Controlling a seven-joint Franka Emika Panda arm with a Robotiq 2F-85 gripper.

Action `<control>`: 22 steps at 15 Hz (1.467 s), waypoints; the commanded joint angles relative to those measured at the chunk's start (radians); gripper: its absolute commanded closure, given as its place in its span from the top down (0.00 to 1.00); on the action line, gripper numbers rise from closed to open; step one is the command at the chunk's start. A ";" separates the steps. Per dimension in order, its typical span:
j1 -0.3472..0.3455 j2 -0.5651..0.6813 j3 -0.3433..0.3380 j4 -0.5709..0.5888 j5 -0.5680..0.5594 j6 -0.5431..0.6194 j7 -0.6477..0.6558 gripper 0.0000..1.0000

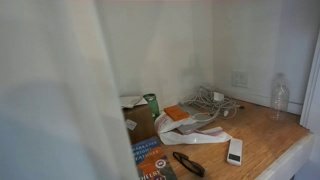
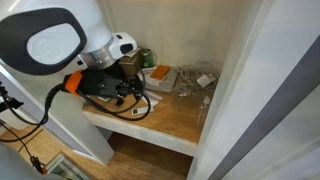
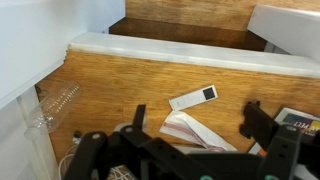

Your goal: Turn on the light

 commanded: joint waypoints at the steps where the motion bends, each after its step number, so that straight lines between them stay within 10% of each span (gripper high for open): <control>1: 0.004 0.000 -0.002 0.002 -0.002 -0.003 0.003 1.00; 22: -0.012 0.044 0.012 0.038 -0.003 0.005 0.052 1.00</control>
